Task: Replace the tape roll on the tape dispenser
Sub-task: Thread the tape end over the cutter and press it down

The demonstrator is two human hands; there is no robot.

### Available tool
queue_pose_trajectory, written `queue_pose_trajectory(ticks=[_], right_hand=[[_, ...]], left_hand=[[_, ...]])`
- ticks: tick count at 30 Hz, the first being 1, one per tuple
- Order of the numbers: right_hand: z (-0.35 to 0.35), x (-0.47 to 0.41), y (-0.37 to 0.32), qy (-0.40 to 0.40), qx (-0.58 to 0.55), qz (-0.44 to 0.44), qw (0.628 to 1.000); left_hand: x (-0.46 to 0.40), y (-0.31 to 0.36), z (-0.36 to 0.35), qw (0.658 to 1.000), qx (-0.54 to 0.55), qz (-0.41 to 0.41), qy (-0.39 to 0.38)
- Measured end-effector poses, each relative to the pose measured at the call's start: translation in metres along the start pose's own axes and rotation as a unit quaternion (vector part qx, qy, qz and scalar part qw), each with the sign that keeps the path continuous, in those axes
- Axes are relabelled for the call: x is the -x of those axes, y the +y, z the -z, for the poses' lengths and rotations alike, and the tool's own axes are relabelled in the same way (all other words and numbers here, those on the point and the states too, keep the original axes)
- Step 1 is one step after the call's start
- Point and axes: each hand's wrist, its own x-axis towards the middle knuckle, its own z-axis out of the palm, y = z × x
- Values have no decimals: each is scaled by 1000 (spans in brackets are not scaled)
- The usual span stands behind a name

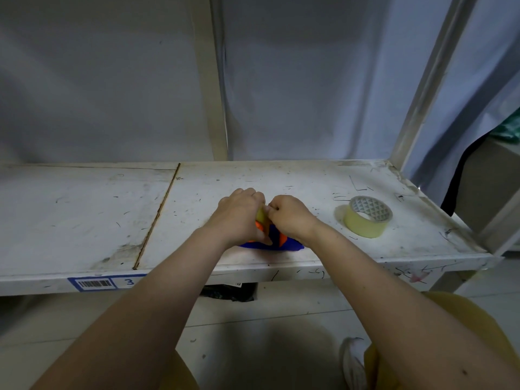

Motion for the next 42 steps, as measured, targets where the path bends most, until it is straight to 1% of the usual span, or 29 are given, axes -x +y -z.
queue_pose_trajectory(ticks=[4, 7, 9, 15, 18, 23, 26, 28, 30, 32, 35, 37, 42], right_hand=[[-1, 0, 0, 5, 83, 29, 996], [-1, 2, 6, 38, 190, 49, 980], [3, 2, 10, 52, 238, 58, 968], [18, 6, 26, 95, 331, 83, 935], [18, 6, 25, 93, 337, 94, 932], [18, 3, 25, 113, 319, 84, 937], [18, 2, 25, 131, 270, 83, 950], [21, 1, 27, 128, 186, 58, 972], [25, 1, 29, 96, 59, 27, 993], [27, 0, 32, 72, -35, 11, 997], [27, -2, 31, 58, -107, -27, 992], [27, -2, 30, 64, -129, -55, 988], [23, -5, 38, 69, -106, -56, 990]], left_hand=[[1, -3, 1, 1000, -20, 10, 20], [1, -6, 5, 998, -48, 26, 14], [2, -8, 8, 998, -57, 37, 7], [1, -12, 16, 994, -100, 37, -8], [-1, -11, 18, 992, -116, 42, -23], [-4, -7, 19, 992, -113, 45, -37], [-6, 1, 17, 992, -114, 32, -42], [-7, 4, 15, 992, -114, 28, -45], [-9, 6, 14, 992, -114, 28, -52], [-11, 6, 14, 991, -114, 32, -60], [-15, 7, 14, 989, -121, 35, -75], [-18, 9, 14, 986, -136, 28, -88], [-27, 20, 14, 974, -208, -7, -95]])
